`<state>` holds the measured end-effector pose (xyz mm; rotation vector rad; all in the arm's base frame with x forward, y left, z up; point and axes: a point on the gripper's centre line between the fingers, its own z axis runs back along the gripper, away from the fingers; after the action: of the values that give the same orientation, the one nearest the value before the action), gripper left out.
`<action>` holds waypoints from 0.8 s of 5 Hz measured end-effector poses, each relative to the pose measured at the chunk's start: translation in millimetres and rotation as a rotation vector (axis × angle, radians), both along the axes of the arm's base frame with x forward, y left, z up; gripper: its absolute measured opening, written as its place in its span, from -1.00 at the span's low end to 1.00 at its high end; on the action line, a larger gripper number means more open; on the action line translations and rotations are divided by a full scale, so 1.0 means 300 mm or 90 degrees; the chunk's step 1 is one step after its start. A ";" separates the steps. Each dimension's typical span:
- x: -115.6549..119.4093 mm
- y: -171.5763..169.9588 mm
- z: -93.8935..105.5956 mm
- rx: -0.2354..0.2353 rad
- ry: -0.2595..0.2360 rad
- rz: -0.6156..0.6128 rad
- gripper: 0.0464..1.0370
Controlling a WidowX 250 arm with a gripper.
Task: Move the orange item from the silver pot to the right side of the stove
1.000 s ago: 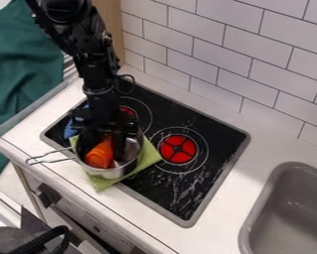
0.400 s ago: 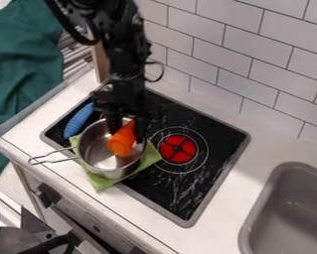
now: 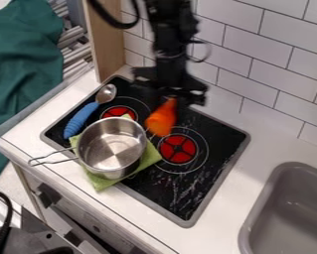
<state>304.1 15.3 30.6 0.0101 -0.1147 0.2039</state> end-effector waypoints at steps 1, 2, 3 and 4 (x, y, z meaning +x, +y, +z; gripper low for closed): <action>0.046 -0.084 -0.022 -0.011 0.004 -0.029 -0.14; 0.081 -0.148 -0.065 -0.026 0.024 -0.037 -0.14; 0.084 -0.151 -0.116 -0.029 0.048 -0.024 -0.14; 0.093 -0.157 -0.166 -0.034 0.068 -0.037 -0.14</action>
<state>331.9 -31.9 -19.1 -0.0346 -0.0030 0.1484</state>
